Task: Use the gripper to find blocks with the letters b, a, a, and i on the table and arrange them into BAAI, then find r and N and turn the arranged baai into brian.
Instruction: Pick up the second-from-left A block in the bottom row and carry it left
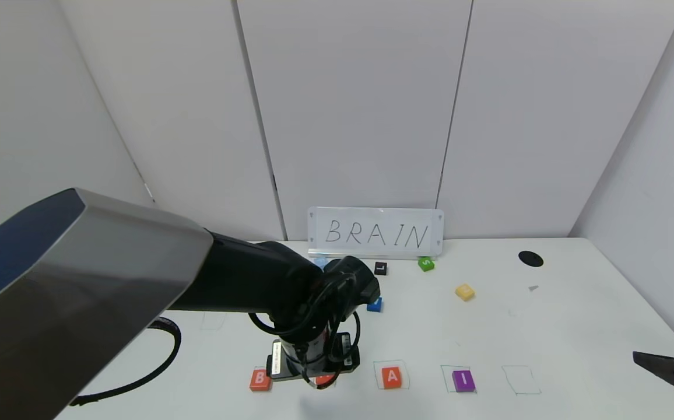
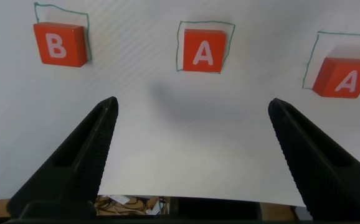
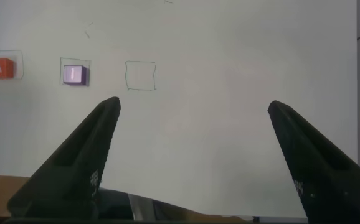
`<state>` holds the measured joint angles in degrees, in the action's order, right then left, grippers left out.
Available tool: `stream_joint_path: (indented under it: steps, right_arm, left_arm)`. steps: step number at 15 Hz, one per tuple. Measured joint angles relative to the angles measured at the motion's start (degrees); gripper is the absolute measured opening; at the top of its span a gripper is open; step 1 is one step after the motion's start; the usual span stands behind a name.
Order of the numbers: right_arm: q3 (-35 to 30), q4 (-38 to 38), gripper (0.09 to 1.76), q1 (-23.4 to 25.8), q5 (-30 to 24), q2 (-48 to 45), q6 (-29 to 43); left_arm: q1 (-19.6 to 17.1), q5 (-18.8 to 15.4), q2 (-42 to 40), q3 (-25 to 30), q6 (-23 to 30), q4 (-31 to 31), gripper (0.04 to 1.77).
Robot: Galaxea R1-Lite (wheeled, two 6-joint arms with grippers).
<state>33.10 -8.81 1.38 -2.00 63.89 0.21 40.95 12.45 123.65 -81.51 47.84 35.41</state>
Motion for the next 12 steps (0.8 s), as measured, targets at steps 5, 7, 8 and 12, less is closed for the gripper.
stream_joint_path:
  steps: [5, 7, 8, 12]
  right_arm:
    - [-0.2, 0.0, 1.71, 0.0, 0.0, -0.3, -0.1]
    - [-0.3, 0.0, 1.71, 0.0, 0.0, -0.4, -0.1]
    - [-0.4, 0.1, 1.71, 0.0, 0.0, -0.4, -0.1]
    - [-0.5, 0.1, 1.71, 0.0, 0.0, -0.5, -0.2]
  left_arm:
    - [0.4, 0.9, 3.2, 0.7, 1.5, -4.1, 1.72]
    - [0.5, 1.0, 4.0, 0.9, 1.5, -4.1, 1.72]
    - [0.4, 1.1, 4.3, 0.9, 1.6, -4.2, 1.72]
    - [0.2, 3.4, 5.9, 0.9, 3.1, -4.3, 1.72]
